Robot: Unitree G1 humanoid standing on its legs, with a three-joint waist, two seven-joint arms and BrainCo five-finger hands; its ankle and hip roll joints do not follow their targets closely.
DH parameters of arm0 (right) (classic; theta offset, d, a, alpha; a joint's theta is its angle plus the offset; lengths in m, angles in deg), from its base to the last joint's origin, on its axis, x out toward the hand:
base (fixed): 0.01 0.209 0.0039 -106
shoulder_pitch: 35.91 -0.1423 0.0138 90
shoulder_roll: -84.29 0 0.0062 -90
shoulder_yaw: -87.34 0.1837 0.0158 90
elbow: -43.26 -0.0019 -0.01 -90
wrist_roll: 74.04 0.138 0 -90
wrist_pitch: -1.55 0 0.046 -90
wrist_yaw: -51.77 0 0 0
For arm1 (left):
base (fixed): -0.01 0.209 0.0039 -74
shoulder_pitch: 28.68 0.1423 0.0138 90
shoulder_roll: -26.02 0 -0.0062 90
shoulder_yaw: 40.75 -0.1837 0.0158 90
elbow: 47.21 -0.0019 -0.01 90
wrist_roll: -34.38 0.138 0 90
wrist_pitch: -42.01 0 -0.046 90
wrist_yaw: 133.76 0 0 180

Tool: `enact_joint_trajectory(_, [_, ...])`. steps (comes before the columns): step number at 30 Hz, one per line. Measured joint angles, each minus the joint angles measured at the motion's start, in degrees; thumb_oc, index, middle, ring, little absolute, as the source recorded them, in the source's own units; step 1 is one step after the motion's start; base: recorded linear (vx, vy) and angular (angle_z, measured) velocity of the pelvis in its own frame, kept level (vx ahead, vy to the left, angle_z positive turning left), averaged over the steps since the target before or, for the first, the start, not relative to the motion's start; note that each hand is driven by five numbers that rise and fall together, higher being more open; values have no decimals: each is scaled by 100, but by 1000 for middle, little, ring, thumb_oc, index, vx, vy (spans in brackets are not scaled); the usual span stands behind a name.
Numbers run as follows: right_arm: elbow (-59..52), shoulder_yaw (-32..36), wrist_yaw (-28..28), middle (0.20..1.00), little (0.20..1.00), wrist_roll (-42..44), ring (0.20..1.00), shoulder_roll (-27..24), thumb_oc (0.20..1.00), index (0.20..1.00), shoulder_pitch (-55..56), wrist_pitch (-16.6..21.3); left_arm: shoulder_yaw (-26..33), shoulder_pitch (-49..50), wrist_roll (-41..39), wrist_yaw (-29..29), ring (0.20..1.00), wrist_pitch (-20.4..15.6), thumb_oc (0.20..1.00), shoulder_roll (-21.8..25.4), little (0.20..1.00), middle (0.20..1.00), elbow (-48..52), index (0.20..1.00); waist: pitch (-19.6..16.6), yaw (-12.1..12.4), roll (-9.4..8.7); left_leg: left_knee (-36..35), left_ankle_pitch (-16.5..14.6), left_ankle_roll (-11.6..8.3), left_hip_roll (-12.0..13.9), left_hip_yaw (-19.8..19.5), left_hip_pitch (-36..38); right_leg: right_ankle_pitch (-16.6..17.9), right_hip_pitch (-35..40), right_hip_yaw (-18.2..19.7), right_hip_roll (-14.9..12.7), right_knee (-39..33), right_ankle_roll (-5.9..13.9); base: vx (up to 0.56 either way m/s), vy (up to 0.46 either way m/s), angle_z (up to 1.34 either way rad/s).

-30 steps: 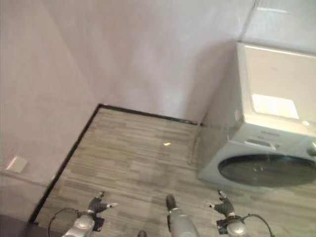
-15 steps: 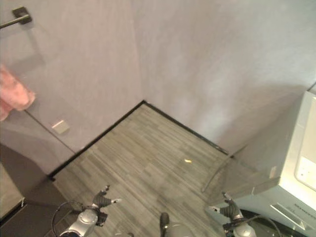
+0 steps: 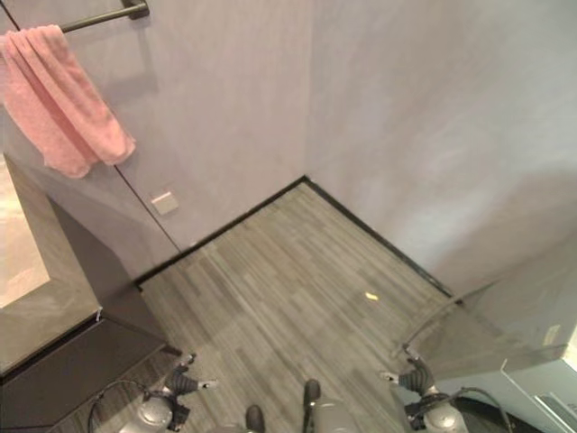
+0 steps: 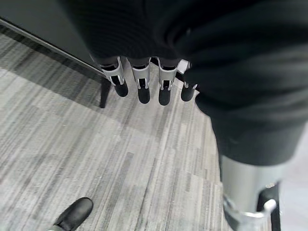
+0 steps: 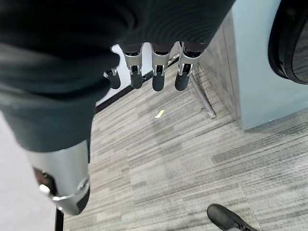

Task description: Put brush and paste in cup on sink, flatten towel.

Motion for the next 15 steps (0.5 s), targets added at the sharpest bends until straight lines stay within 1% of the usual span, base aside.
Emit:
enact_joint_trajectory(1, [0, -57, 32, 1000, 1000, -13, 1000, -6, 1000, 1000, 2, -1, 6, -7, -2, 6, 1000, 0, 1000, 0, 1000, 1000, 12, 1000, 0, -3, 0, -23, 19, -1, -17, -78, 46, 8, 38, 14, -8, 81, -25, -4, -5, 29])
enact_joint_trajectory(2, [9, -66, 66, 1000, 1000, -27, 1000, -3, 1000, 1000, 0, 0, -1, -31, -3, 10, 1000, -4, 1000, -4, 1000, 1000, 9, 1000, 13, -14, 15, -28, 24, -1, -30, -204, 62, -18, 41, 185, 7, 220, -10, 46, -62, 103])
enact_joint_trajectory(3, [85, -145, 97, 1000, 1000, -47, 1000, 28, 1000, 1000, 16, 0, -25, -165, -6, 18, 1000, -22, 1000, 27, 1000, 1000, 43, 1000, 27, -82, 4, -103, 136, -7, -63, -560, 198, -180, -35, 980, 70, 632, 284, 50, -57, 98])
enact_joint_trajectory(4, [95, -221, 110, 1000, 1000, -45, 1000, 29, 1000, 1000, -14, 3, -19, -156, -6, 18, 1000, -54, 1000, 46, 1000, 1000, 40, 1000, 10, -56, -17, -169, 145, -18, -86, -694, 227, -322, -13, 1317, 173, 719, 360, 63, -108, 101])
enact_joint_trajectory(5, [113, -267, 131, 1000, 1000, -45, 1000, 37, 1000, 1000, -67, 3, -14, -146, -6, 19, 1000, -51, 1000, 55, 1000, 1000, 19, 1000, 7, -64, -14, -181, 144, -16, -80, -808, 233, -427, 33, 1767, 307, 767, 360, 28, -101, 53])
enact_joint_trajectory(6, [122, -301, 153, 1000, 1000, -44, 1000, 43, 1000, 1000, -80, 11, 12, -169, -6, 21, 1000, -49, 1000, 72, 1000, 1000, -5, 1000, -3, -142, -18, -188, 173, -47, -76, -956, 216, -451, 95, 2106, 394, 700, 366, 46, -172, 81])
enact_joint_trajectory(7, [179, -328, 211, 1000, 1000, -49, 1000, 38, 1000, 1000, -138, 16, -1, -217, -6, 41, 1000, -62, 1000, 64, 1000, 1000, -24, 1000, 8, -86, -18, -240, 232, -89, -39, -1148, 206, -449, 152, 2190, 248, 429, 358, 54, -189, 77])
enact_joint_trajectory(8, [261, -352, 216, 1000, 1000, -55, 1000, 40, 1000, 1000, -147, 17, 2, -233, -7, 51, 1000, -64, 1000, 50, 1000, 1000, -66, 1000, 13, -79, -28, -248, 230, -94, -27, -1203, 203, -412, 162, 2160, 161, 267, 384, 90, -274, 79])
enact_joint_trajectory(9, [349, -401, 218, 1000, 1000, -100, 1000, 59, 1000, 1000, -265, 12, 12, -178, -12, 68, 1000, -66, 1000, 35, 1000, 1000, -105, 1000, 21, -53, -9, -242, 183, -204, 21, -1447, 196, -130, 320, 2139, 14, -237, 650, 110, -393, 90])
enact_joint_trajectory(10, [478, -461, 219, 1000, 1000, -103, 1000, 38, 1000, 1000, -319, 9, -35, -179, -31, 89, 1000, -76, 1000, -34, 1000, 1000, -141, 1000, 48, -72, 144, -333, 252, -383, 215, -1695, 222, -53, 547, 1977, 208, -393, 526, 89, -324, 93])
enact_joint_trajectory(11, [505, -456, 219, 1000, 1000, -104, 1000, 36, 1000, 1000, -379, 7, -26, -155, -37, 92, 1000, -84, 1000, -41, 1000, 1000, -141, 1000, 50, -59, 179, -309, 296, -408, 332, -1788, 187, -98, 560, 1851, 278, -362, 473, 85, -422, 89])
enact_joint_trajectory(12, [434, -439, 213, 1000, 1000, -106, 1000, 14, 1000, 1000, -435, 7, 0, -175, -45, 90, 1000, -97, 1000, -56, 1000, 1000, -122, 1000, 92, -75, 160, -195, 345, -577, 427, -1820, 128, -216, 542, 1663, 369, -189, 361, 47, -364, 51])
enact_joint_trajectory(13, [408, -439, 220, 1000, 1000, -107, 1000, -2, 1000, 1000, -471, 7, 5, -171, -46, 90, 1000, -106, 1000, -55, 1000, 1000, -98, 1000, 97, -69, 156, -156, 344, -593, 456, -1816, 100, -282, 497, 1645, 408, -78, 329, 64, -661, 48])
enact_joint_trajectory(14, [378, -445, 220, 1000, 1000, -107, 1000, -23, 1000, 1000, -501, 7, 55, -142, -58, 91, 1000, -98, 1000, -52, 1000, 1000, -90, 1000, 98, -20, 155, -172, 299, -711, 548, -1945, 99, -464, 404, 1522, 500, 206, 214, 19, -431, 33])
enact_joint_trajectory(15, [385, -456, 224, 1000, 1000, -113, 1000, -24, 1000, 1000, -500, 1, 153, -137, -69, 89, 1000, -104, 1000, -59, 1000, 1000, -140, 1000, 105, 13, 136, -169, 313, -795, 595, -2023, 89, -552, 367, 1424, 590, 343, 142, 30, -430, 38])
